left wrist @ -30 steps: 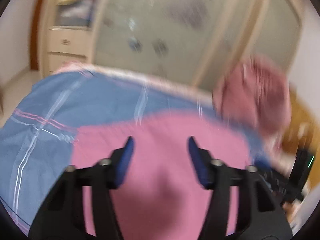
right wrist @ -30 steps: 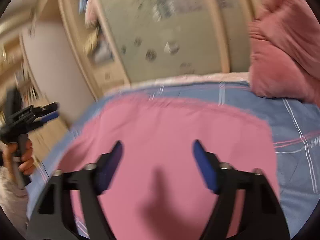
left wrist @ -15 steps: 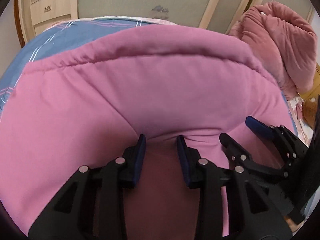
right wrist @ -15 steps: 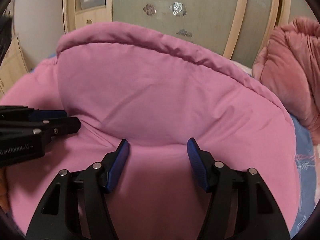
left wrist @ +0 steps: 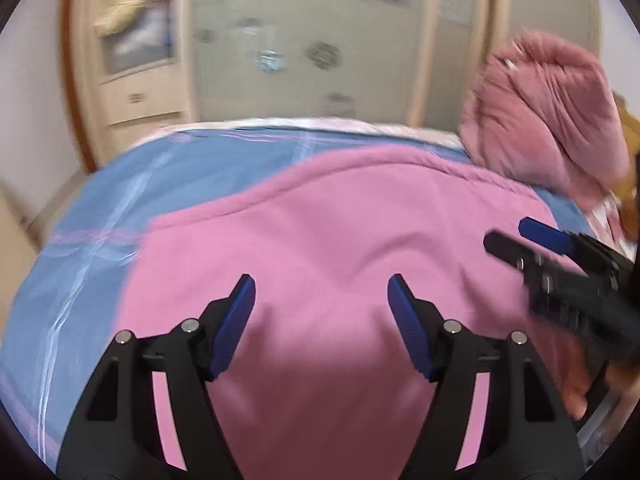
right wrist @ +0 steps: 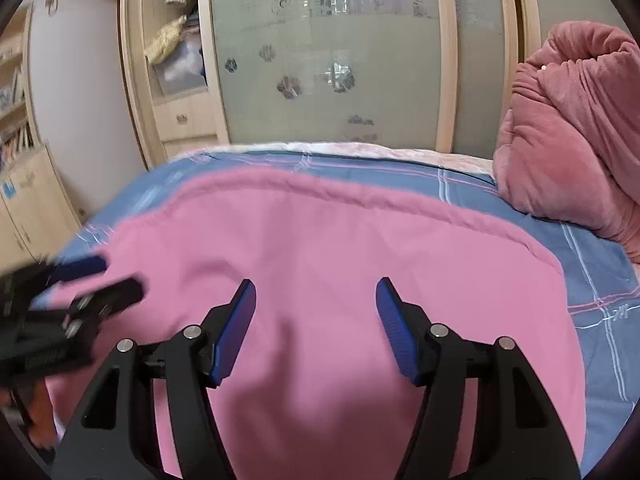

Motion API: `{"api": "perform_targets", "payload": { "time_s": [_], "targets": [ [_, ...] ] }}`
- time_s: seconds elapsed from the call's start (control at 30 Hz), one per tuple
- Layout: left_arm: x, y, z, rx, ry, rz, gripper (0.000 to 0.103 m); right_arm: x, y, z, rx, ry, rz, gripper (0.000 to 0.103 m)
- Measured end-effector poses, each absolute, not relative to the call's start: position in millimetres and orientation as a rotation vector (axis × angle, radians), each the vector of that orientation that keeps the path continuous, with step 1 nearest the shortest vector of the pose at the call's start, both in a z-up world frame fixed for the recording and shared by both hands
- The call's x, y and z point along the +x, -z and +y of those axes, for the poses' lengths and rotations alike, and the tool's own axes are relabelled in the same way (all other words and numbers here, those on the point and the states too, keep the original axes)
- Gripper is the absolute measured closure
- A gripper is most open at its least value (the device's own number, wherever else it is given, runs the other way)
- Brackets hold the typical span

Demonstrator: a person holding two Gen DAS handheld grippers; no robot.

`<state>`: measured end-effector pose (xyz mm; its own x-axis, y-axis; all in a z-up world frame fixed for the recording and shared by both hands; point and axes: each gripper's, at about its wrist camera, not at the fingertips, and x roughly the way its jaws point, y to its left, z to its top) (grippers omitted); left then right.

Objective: Fold large clothes

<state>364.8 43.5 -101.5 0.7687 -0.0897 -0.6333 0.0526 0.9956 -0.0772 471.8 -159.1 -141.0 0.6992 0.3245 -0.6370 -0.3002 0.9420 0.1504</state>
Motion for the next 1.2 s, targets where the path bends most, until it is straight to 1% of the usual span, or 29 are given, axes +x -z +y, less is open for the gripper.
{"api": "perform_targets", "payload": {
  "time_s": [0.07, 0.2, 0.3, 0.37, 0.43, 0.5, 0.53, 0.57, 0.67, 0.83, 0.87, 0.9, 0.93, 0.97, 1.0, 1.03, 1.07, 1.1, 1.2],
  "targets": [
    [330.1, 102.3, 70.4, -0.121, 0.048, 0.667, 0.027, 478.2, 133.5, -132.8, 0.021, -0.439, 0.762, 0.039],
    [277.0, 121.3, 116.2, -0.291, 0.063, 0.627, 0.027, 481.2, 123.8, -62.1, -0.083, -0.554, 0.77, 0.039],
    [274.2, 139.3, 139.6, -0.37, 0.1, 0.674, 0.027, 484.5, 127.8, -7.9, -0.145, -0.603, 0.816, 0.041],
    [278.8, 145.8, 148.5, -0.407, 0.11, 0.698, 0.027, 487.0, 134.7, 43.1, -0.287, -0.652, 0.863, 0.041],
    [277.6, 147.8, 158.8, -0.484, 0.143, 0.681, 0.027, 486.9, 138.0, 78.5, -0.407, -0.647, 0.858, 0.04],
    [271.4, 147.6, 169.7, -0.523, 0.147, 0.66, 0.027, 493.0, 141.3, 102.0, -0.464, -0.632, 0.891, 0.035],
    [268.0, 148.2, 173.7, -0.539, 0.138, 0.653, 0.027, 502.0, 142.2, 113.4, -0.455, -0.611, 0.93, 0.025],
    [265.5, 149.5, 180.1, -0.563, 0.122, 0.647, 0.026, 509.9, 143.0, 120.6, -0.458, -0.579, 0.956, 0.019],
    [265.0, 153.7, 198.7, -0.632, 0.109, 0.646, 0.026, 525.5, 149.7, 144.8, -0.501, -0.441, 1.0, 0.019],
    [268.8, 163.2, 219.8, -0.674, 0.103, 0.691, 0.024, 529.1, 175.3, 171.9, -0.59, -0.409, 1.046, 0.019],
    [270.5, 166.6, 219.5, -0.68, 0.114, 0.706, 0.024, 530.2, 183.9, 176.0, -0.624, -0.384, 1.057, 0.022],
    [270.0, 168.8, 217.8, -0.682, 0.118, 0.715, 0.024, 531.1, 190.2, 177.8, -0.658, -0.349, 1.049, 0.033],
    [271.0, 170.9, 215.9, -0.686, 0.129, 0.726, 0.027, 531.2, 194.3, 178.8, -0.678, -0.329, 1.048, 0.059],
    [271.6, 172.3, 213.3, -0.697, 0.159, 0.733, 0.048, 533.7, 197.6, 176.9, -0.669, -0.321, 1.066, 0.08],
    [272.7, 173.7, 212.2, -0.703, 0.181, 0.742, 0.064, 536.9, 197.7, 173.3, -0.642, -0.309, 1.074, 0.084],
    [273.7, 175.0, 210.6, -0.695, 0.182, 0.754, 0.066, 539.1, 196.1, 171.1, -0.627, -0.303, 1.066, 0.089],
    [273.9, 175.6, 208.8, -0.68, 0.174, 0.756, 0.071, 540.9, 194.9, 170.0, -0.616, -0.301, 1.058, 0.092],
    [275.2, 177.0, 207.7, -0.674, 0.177, 0.761, 0.075, 544.9, 192.2, 167.0, -0.587, -0.295, 1.053, 0.093],
    [278.1, 180.5, 204.3, -0.66, 0.182, 0.781, 0.078, 555.6, 191.4, 165.6, -0.539, -0.306, 1.066, 0.094]
  ]
}}
